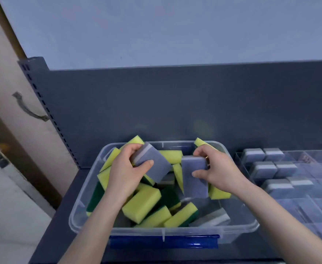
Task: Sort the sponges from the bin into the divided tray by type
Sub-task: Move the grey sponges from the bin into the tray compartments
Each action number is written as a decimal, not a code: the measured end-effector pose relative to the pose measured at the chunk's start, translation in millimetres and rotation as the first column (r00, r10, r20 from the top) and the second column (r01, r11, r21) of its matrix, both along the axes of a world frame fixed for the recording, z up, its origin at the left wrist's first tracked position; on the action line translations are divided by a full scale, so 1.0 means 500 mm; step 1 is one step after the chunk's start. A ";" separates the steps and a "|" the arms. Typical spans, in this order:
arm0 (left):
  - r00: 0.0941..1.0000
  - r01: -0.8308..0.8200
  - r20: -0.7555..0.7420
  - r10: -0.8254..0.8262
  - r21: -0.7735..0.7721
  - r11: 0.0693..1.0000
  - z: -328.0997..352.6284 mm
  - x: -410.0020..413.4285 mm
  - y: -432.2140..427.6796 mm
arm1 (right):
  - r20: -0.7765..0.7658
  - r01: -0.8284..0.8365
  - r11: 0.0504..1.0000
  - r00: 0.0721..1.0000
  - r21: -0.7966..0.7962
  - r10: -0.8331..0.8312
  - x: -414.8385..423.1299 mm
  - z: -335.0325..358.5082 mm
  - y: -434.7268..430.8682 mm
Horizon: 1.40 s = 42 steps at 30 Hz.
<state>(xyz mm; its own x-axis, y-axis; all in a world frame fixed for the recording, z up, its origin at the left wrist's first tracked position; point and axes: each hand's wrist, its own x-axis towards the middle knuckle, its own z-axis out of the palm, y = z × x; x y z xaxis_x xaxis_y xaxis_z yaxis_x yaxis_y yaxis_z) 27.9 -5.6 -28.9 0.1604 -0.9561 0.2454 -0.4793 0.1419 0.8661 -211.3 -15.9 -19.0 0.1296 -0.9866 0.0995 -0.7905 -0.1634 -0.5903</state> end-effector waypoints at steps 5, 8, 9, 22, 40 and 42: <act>0.998 0.063 0.017 -0.063 -0.041 0.997 0.019 -0.041 0.005 | 0.133 0.129 0.984 0.985 -0.125 -0.112 -0.035 -0.004 0.043; 0.996 0.085 0.020 -0.084 -0.071 0.994 0.030 -0.067 0.009 | 0.206 0.180 0.968 0.968 -0.175 -0.143 -0.054 -0.001 0.062; 0.996 0.092 0.024 -0.090 -0.081 0.992 0.034 -0.080 0.010 | 0.228 0.197 0.964 0.961 -0.181 -0.153 -0.066 0.004 0.068; 0.979 0.204 0.057 -0.197 -0.154 0.967 0.095 -0.375 0.051 | 0.348 0.283 0.931 0.918 -0.231 -0.192 -0.370 0.078 0.127; 0.964 0.127 0.222 -0.148 0.109 0.986 -0.062 -0.656 0.126 | 0.216 0.037 0.999 0.976 -0.003 -0.036 -0.641 -0.110 0.120; 0.960 0.113 0.239 -0.143 0.134 0.984 -0.068 -0.661 0.132 | 0.197 0.017 1.000 0.980 0.003 -0.017 -0.645 -0.115 0.120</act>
